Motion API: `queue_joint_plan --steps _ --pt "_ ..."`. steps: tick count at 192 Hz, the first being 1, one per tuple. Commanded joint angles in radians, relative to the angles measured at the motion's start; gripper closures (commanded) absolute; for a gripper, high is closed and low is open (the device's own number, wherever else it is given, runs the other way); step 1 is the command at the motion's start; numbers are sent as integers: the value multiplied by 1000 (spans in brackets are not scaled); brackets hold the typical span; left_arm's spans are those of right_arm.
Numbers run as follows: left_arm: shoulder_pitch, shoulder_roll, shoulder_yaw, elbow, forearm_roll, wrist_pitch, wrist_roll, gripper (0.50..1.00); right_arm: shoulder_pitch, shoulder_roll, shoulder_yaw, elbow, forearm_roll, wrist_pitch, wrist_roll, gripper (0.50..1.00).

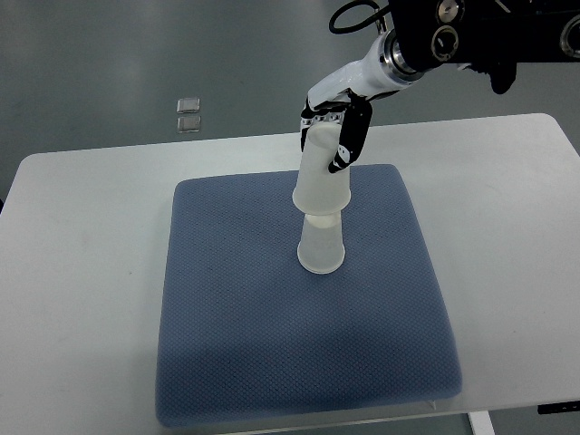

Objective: Stack paper cups

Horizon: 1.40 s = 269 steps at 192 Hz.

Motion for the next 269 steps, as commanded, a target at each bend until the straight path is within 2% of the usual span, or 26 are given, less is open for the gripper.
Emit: queue_joint_plan --steps 1,163,269 --pt "1 0 1 0 0 0 -1 500 -8 3 -2 5 0 -12 1 844" --pt "1 0 1 0 0 0 0 500 -62 9 -12 43 5 -98 1 836" --pt "1 0 1 0 0 0 -1 500 -88 12 -32 45 3 -122 0 832"
